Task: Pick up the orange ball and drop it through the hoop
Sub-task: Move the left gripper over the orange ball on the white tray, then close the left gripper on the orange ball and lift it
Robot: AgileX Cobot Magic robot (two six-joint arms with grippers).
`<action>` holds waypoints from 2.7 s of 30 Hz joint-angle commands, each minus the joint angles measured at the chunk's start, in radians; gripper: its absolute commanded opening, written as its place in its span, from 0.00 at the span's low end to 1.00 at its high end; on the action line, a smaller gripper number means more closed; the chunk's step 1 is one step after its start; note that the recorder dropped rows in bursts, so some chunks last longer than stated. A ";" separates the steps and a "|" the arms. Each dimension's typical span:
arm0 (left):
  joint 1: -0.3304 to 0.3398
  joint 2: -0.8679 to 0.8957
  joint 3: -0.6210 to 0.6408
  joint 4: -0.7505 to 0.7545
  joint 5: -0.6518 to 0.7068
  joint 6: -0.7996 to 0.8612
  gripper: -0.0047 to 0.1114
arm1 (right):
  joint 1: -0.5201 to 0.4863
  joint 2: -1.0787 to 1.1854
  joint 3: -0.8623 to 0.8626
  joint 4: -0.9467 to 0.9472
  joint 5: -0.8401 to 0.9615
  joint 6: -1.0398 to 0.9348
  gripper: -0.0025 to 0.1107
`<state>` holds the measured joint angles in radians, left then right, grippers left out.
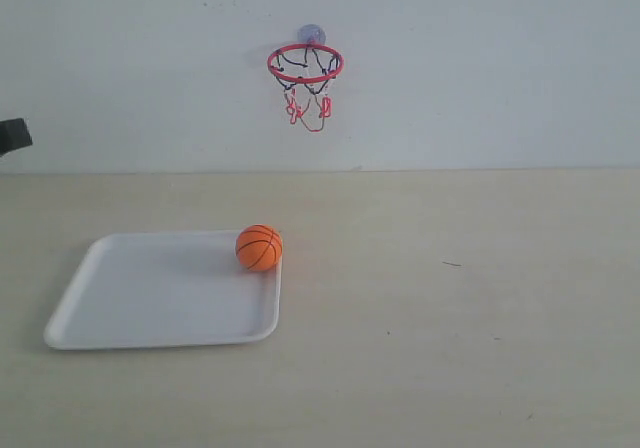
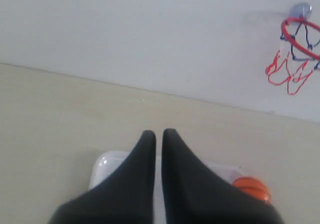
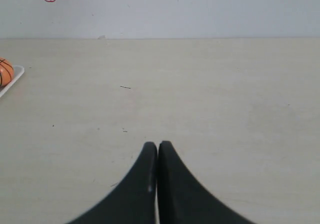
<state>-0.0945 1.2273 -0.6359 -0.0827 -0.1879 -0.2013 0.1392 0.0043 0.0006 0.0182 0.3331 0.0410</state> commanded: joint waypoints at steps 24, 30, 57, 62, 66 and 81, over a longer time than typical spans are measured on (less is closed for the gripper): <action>-0.340 0.805 -1.242 0.046 1.287 0.421 0.08 | 0.001 -0.004 -0.001 -0.001 -0.004 0.003 0.02; -0.340 0.908 -1.297 0.033 1.248 0.508 0.08 | 0.001 -0.004 -0.001 -0.001 -0.004 0.003 0.02; -0.340 1.102 -1.297 0.071 1.125 0.397 0.80 | 0.001 -0.004 -0.001 -0.001 -0.004 0.003 0.02; -0.340 1.118 -1.297 0.043 1.108 0.397 0.79 | 0.001 -0.004 -0.001 -0.001 -0.004 0.003 0.02; -0.340 1.119 -1.297 -0.016 1.084 0.393 0.69 | 0.001 -0.004 -0.001 -0.001 -0.004 0.003 0.02; -0.340 1.082 -1.297 0.283 1.163 0.299 0.08 | 0.001 -0.004 -0.001 -0.001 -0.004 0.003 0.02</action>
<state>-0.4385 2.3364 -1.9249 0.1127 0.9328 0.1374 0.1392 0.0043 0.0006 0.0182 0.3331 0.0410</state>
